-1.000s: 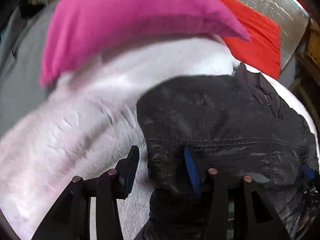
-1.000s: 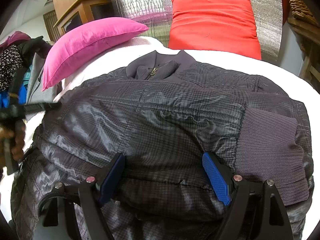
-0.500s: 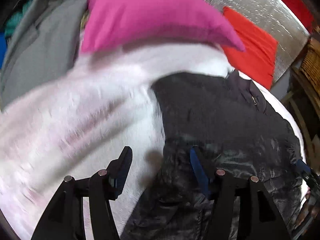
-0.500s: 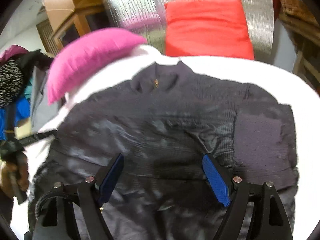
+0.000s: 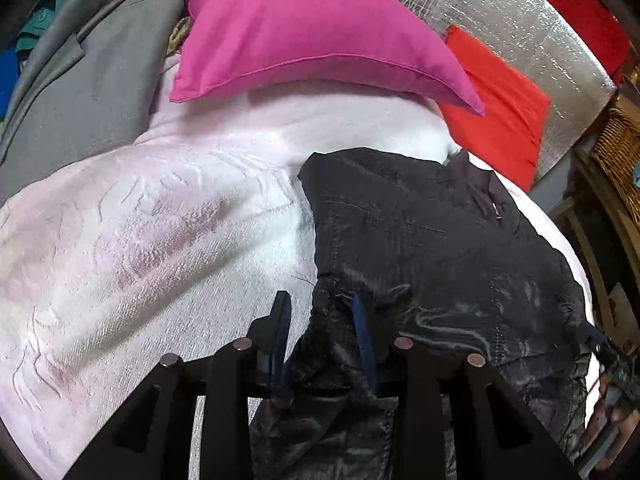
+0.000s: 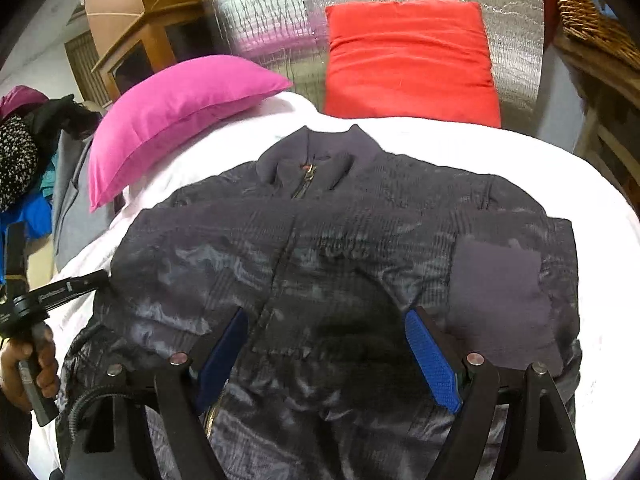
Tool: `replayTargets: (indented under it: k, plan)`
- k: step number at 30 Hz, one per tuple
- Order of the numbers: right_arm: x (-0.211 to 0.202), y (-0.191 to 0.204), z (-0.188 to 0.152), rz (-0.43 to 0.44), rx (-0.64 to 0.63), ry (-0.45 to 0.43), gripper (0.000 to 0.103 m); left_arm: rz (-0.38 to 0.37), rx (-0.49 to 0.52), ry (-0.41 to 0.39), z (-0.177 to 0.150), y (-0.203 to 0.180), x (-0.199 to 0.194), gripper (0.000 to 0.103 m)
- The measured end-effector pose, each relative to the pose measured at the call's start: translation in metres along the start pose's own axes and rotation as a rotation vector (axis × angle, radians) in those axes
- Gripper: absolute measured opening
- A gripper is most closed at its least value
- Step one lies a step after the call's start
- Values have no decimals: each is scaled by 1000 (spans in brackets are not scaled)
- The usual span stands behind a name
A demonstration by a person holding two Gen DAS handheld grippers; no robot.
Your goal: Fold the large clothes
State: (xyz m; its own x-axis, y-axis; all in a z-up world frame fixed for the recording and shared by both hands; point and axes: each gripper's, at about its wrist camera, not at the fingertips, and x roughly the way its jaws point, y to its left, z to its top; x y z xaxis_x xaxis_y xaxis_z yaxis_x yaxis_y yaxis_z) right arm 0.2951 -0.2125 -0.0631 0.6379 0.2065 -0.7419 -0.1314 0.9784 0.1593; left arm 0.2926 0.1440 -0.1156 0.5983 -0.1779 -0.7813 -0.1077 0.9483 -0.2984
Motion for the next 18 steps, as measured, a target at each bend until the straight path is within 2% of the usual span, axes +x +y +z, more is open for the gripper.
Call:
replayTargets:
  k: [3, 5, 9, 11, 13, 14, 15, 16, 17, 18]
  plan:
    - [9, -7, 4, 5, 28, 12, 84, 64, 94, 53, -8, -5, 19, 36]
    - [31, -13, 0, -10, 34, 87, 85, 76, 71, 44, -9, -1, 23, 35]
    - [39, -13, -3, -27, 10, 84, 86, 77, 49, 15, -11, -3, 14, 35]
    - [40, -14, -1, -22, 24, 95, 86, 53, 19, -1, -12, 0, 7, 35]
    - [36, -15, 1, -16, 36, 91, 86, 40, -2, -16, -13, 3, -3, 42]
    - [32, -16, 3, -12, 42, 81, 86, 38, 7, -18, -16, 4, -6, 49]
    - [29, -15, 5, -11, 46, 73, 86, 37, 37, -12, -19, 2, -5, 49]
    - [25, -14, 7, -14, 51, 61, 86, 45, 64, 0, -21, 2, -4, 49]
    - [19, -11, 9, -11, 52, 46, 86, 54, 84, 19, -24, 1, 1, 45]
    - [16, -8, 10, -6, 47, 39, 86, 31, 78, 26, -26, 3, 3, 39]
